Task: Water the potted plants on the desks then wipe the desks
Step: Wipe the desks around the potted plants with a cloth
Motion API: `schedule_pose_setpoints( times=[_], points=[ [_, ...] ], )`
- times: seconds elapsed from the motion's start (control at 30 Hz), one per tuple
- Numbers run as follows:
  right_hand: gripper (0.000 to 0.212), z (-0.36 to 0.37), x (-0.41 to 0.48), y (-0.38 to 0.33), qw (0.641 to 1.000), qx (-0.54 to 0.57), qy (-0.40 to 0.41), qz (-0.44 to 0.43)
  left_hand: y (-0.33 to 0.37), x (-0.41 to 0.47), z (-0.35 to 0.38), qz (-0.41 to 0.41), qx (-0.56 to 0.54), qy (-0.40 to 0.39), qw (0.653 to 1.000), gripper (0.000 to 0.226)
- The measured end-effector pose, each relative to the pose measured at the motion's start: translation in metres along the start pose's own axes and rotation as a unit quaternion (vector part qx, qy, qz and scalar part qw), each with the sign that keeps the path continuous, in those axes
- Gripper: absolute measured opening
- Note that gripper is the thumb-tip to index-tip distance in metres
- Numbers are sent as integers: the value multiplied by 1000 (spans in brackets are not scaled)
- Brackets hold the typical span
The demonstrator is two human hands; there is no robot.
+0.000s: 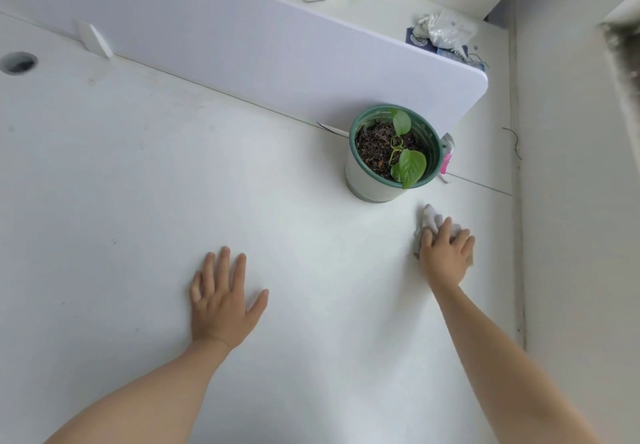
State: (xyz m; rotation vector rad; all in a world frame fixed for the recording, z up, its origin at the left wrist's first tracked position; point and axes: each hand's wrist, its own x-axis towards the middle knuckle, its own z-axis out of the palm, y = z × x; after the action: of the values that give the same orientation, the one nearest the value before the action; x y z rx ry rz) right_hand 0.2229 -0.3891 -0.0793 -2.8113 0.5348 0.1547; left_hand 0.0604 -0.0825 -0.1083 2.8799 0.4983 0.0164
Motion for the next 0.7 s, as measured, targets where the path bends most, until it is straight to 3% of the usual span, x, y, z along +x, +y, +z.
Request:
schedule_pose_setpoints(
  times=[0.13,0.23,0.4,0.47,0.57,0.7],
  points=[
    [67,21,-35,-26,1000,4,-16,-18,1,0,1,-2,2,0,1000,66],
    [52,34,-67,-60,992,-12,-67,-110,0,0,2,0,6,-4,1000,67],
    [68,41,-76,-121,935,-40,-152,-319,1,0,-1,-3,-3,-5,1000,67],
    [58,42,-56,-142,917,-72,-165,-355,1,0,-2,-2,-7,-9,1000,67],
    [59,45,-25,-171,910,-112,-193,-349,0,1,-3,-4,-7,-20,1000,66],
    [60,52,-11,-205,934,-78,-196,-289,0,1,-1,-9,-5,-28,1000,65]
  ],
)
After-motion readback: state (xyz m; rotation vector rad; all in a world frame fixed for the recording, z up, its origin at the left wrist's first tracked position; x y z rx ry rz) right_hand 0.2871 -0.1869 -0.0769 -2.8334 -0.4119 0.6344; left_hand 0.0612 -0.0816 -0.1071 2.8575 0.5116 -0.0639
